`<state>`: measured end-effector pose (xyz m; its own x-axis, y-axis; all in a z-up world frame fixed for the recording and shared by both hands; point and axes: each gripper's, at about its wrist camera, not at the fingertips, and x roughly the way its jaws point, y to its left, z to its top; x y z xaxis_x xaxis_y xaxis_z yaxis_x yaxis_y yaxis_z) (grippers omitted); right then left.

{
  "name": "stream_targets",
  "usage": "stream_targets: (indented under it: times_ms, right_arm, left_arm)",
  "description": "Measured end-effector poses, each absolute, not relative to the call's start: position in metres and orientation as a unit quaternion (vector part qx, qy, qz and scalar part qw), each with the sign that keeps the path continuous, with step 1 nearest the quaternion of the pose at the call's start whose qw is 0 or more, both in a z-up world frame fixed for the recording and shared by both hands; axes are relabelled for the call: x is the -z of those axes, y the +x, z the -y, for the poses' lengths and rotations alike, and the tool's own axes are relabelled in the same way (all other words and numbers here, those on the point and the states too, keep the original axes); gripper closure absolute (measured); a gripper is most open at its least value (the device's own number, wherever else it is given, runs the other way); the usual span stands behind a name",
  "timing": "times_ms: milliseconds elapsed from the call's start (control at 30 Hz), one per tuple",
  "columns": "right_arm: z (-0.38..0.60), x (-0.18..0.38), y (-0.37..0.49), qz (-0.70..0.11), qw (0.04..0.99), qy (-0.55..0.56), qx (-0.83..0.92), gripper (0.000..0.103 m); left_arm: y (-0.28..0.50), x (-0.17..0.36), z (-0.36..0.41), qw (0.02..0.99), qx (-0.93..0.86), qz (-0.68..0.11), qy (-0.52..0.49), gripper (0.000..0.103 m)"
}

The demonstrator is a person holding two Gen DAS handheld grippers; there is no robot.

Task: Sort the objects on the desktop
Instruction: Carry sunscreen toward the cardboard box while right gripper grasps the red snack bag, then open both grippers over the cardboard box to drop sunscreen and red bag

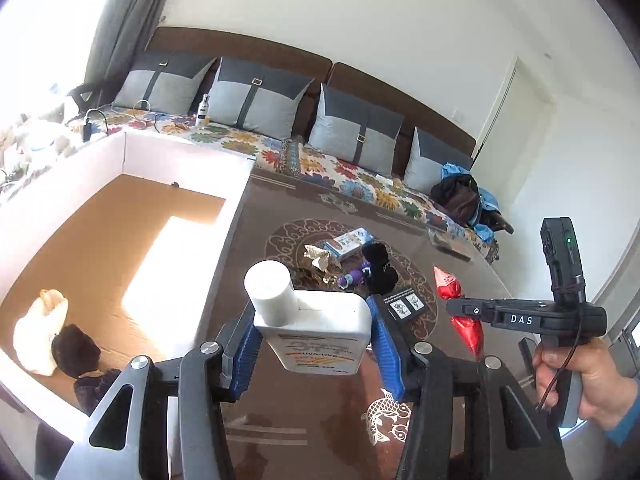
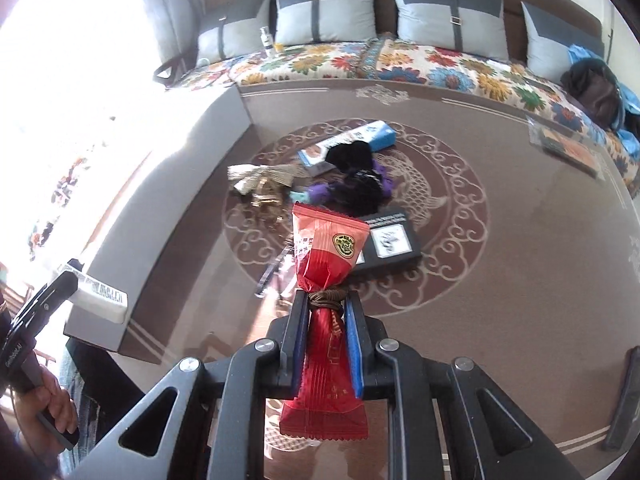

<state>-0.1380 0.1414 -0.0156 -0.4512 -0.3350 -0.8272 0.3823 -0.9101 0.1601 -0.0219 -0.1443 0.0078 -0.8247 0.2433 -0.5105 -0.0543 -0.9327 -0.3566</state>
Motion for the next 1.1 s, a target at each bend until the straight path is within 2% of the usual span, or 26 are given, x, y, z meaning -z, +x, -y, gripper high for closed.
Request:
stream_targets:
  times_ms: [133, 267, 400, 567, 600, 633, 733, 833, 967, 1033, 1100]
  right_arm:
    - [-0.054, -0.015, -0.123, -0.025, 0.300, 0.441, 0.845, 0.085]
    - [0.041, -0.034, -0.111, -0.023, 0.388, 0.421, 0.819, 0.085]
    - [0.118, -0.020, -0.107, -0.038, 0.429, 0.423, 0.797, 0.085]
    - [0.178, 0.028, -0.109, -0.070, 0.429, 0.453, 0.778, 0.084]
    - [0.184, 0.037, -0.111, -0.077, 0.424, 0.459, 0.777, 0.078]
    - [0.187, 0.044, -0.114, -0.078, 0.417, 0.467, 0.776, 0.065]
    - [0.174, 0.045, -0.117, -0.056, 0.399, 0.458, 0.792, 0.041]
    - [0.146, 0.026, -0.113, -0.047, 0.392, 0.423, 0.816, 0.021]
    - [0.091, 0.015, -0.095, -0.078, 0.373, 0.364, 0.850, 0.018]
    - [0.055, 0.023, -0.087, -0.096, 0.347, 0.340, 0.869, 0.013]
    - [0.012, 0.038, -0.077, -0.113, 0.313, 0.327, 0.885, 0.013]
  left_arm:
    - [-0.010, -0.044, 0.199, 0.052, -0.947, 0.174, -0.265, 0.052]
    - [-0.015, -0.055, 0.259, 0.014, -0.942, 0.179, -0.282, 0.052]
    - [-0.034, -0.030, 0.306, -0.024, -0.923, 0.182, -0.339, 0.052]
    - [-0.077, 0.035, 0.334, -0.055, -0.872, 0.170, -0.456, 0.052]
    - [-0.083, 0.046, 0.337, -0.065, -0.865, 0.164, -0.470, 0.051]
    - [-0.088, 0.054, 0.340, -0.077, -0.859, 0.161, -0.480, 0.046]
    - [-0.087, 0.064, 0.342, -0.106, -0.855, 0.158, -0.483, 0.028]
    - [-0.076, 0.061, 0.337, -0.117, -0.864, 0.154, -0.465, 0.026]
    - [-0.053, 0.051, 0.314, -0.112, -0.880, 0.148, -0.437, 0.026]
    - [-0.041, 0.041, 0.296, -0.096, -0.891, 0.151, -0.417, 0.026]
    - [-0.030, 0.032, 0.272, -0.075, -0.901, 0.150, -0.400, 0.026]
